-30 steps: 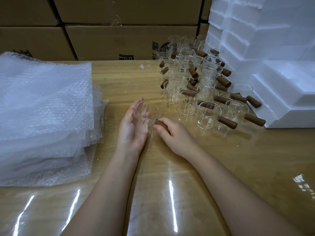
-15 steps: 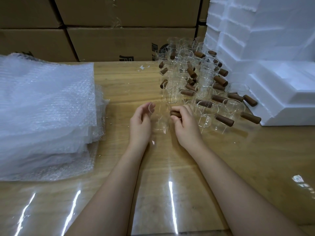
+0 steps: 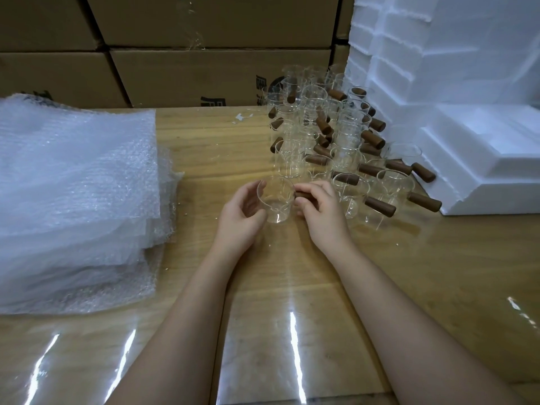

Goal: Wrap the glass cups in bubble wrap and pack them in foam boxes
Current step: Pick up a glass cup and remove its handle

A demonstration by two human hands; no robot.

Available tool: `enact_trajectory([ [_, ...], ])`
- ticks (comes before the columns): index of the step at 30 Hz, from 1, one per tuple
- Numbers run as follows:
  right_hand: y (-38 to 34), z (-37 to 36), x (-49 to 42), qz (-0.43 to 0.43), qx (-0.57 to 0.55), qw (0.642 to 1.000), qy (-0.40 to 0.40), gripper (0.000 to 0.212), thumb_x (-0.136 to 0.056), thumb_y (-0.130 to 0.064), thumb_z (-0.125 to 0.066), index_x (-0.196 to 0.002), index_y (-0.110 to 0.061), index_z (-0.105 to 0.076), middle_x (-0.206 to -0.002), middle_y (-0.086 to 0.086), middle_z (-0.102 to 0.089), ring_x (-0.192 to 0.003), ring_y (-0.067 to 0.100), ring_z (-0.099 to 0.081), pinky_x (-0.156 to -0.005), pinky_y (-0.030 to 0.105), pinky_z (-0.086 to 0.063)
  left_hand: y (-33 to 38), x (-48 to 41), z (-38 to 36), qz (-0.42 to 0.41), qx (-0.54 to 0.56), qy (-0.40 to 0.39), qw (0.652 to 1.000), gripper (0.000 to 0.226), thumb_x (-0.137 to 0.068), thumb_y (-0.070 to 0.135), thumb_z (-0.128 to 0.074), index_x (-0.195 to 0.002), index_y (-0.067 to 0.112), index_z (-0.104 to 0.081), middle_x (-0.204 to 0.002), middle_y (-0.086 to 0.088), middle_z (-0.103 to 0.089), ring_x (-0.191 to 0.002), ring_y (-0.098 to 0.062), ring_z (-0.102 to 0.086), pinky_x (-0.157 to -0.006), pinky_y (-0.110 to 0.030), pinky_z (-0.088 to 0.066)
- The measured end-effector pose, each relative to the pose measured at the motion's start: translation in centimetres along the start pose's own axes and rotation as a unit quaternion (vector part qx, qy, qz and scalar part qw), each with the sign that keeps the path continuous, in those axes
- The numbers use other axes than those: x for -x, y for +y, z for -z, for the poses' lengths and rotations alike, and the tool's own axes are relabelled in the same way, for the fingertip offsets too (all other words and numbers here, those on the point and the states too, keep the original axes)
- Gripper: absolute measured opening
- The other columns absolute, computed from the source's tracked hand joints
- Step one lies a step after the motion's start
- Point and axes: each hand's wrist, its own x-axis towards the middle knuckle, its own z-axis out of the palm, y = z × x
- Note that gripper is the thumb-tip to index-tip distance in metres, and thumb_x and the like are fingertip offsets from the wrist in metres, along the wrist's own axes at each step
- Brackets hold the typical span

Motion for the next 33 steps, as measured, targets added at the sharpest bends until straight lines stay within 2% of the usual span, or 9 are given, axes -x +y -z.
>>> enact_trajectory([
  [7,-0.1,0.1,0.0,-0.016,0.004,1.000,-0.013,0.024,-0.091,-0.002,-0.056,-0.109,-0.012,-0.067,-0.100,-0.015,-0.047,-0.101,0.014,-0.055,-0.093,0.041,-0.049,0.3,-0.1,0.2,0.015,-0.040,0.025,0.999,0.046,-0.084,-0.020,-0.049,-0.116,0.013,-0.056,-0.110,0.000,-0.063,-0.093,-0.002,-0.061,-0.083,-0.011,-0.047],
  [12,0.2,-0.1,0.2,-0.020,0.014,1.000,-0.017,0.022,-0.090,-0.004,-0.057,-0.107,-0.015,-0.066,-0.102,-0.012,-0.048,-0.093,-0.006,-0.053,-0.084,0.010,-0.043,0.5,-0.1,0.3,0.036,-0.078,0.032,0.996,0.038,-0.086,-0.015,-0.051,-0.117,0.006,-0.059,-0.112,-0.003,-0.065,-0.091,-0.004,-0.062,-0.076,-0.007,-0.047],
  [15,0.3,-0.1,0.1,-0.023,0.018,0.999,-0.015,0.023,-0.089,-0.003,-0.058,-0.104,-0.018,-0.066,-0.104,-0.010,-0.049,-0.095,-0.005,-0.054,-0.082,0.003,-0.040,1.5,0.1,0.3,0.034,-0.131,0.051,0.989,0.033,-0.087,-0.007,-0.055,-0.117,0.005,-0.061,-0.112,-0.004,-0.066,-0.094,-0.012,-0.063,-0.071,-0.006,-0.045],
  [18,0.2,-0.1,0.2,-0.028,0.025,0.999,-0.017,0.027,-0.088,-0.004,-0.056,-0.101,-0.025,-0.063,-0.105,-0.014,-0.049,-0.095,-0.009,-0.053,-0.080,0.002,-0.039,4.0,0.5,1.3,-0.107,-0.336,0.109,0.929,0.034,-0.084,0.000,-0.056,-0.116,0.010,-0.062,-0.112,-0.003,-0.065,-0.102,-0.018,-0.059,-0.080,-0.025,-0.046],
  [21,0.0,-0.3,0.7,-0.010,0.067,0.998,-0.002,0.027,-0.090,-0.008,-0.051,-0.111,-0.022,-0.063,-0.108,-0.018,-0.049,-0.095,-0.022,-0.045,-0.077,-0.003,-0.033,7.7,0.0,3.8,-0.257,-0.489,0.202,0.808,0.025,-0.079,0.001,-0.058,-0.102,0.006,-0.067,-0.100,-0.012,-0.065,-0.094,-0.035,-0.057,-0.074,-0.037,-0.039],
  [23,-0.2,-0.4,1.0,0.008,0.107,0.994,0.011,0.031,-0.093,-0.011,-0.046,-0.120,-0.016,-0.061,-0.116,-0.014,-0.052,-0.098,-0.019,-0.045,-0.080,-0.001,-0.031,9.7,-0.5,5.9,-0.215,-0.558,0.258,0.759,0.023,-0.079,0.008,-0.059,-0.100,0.005,-0.069,-0.102,-0.018,-0.062,-0.096,-0.040,-0.052,-0.073,-0.041,-0.034],
  [27,-0.6,-0.3,1.5,0.023,0.165,0.986,0.007,0.039,-0.096,-0.013,-0.039,-0.131,-0.017,-0.054,-0.133,-0.006,-0.053,-0.126,0.013,-0.042,-0.106,0.031,-0.035,11.2,-0.7,8.8,-0.050,-0.628,0.293,0.719,0.039,-0.082,0.029,-0.065,-0.112,0.005,-0.062,-0.118,-0.021,-0.049,-0.108,-0.040,-0.040,-0.083,-0.046,-0.030],
  [30,-0.7,-0.2,1.6,0.024,0.173,0.985,0.006,0.040,-0.097,-0.014,-0.038,-0.134,-0.019,-0.051,-0.134,-0.007,-0.053,-0.132,0.013,-0.035,-0.110,0.032,-0.030,10.8,-0.5,9.3,0.032,-0.661,0.246,0.708,0.058,-0.079,0.045,-0.069,-0.119,0.005,-0.055,-0.122,-0.021,-0.044,-0.112,-0.040,-0.038,-0.087,-0.047,-0.032],
  [33,-0.8,-0.3,1.5,0.025,0.167,0.986,0.006,0.039,-0.097,-0.015,-0.038,-0.134,-0.018,-0.051,-0.133,-0.005,-0.053,-0.130,0.012,-0.035,-0.108,0.028,-0.029,10.3,-0.7,9.6,0.071,-0.677,0.218,0.699,0.057,-0.081,0.044,-0.067,-0.119,0.004,-0.053,-0.120,-0.023,-0.047,-0.110,-0.040,-0.041,-0.085,-0.045,-0.034],
])
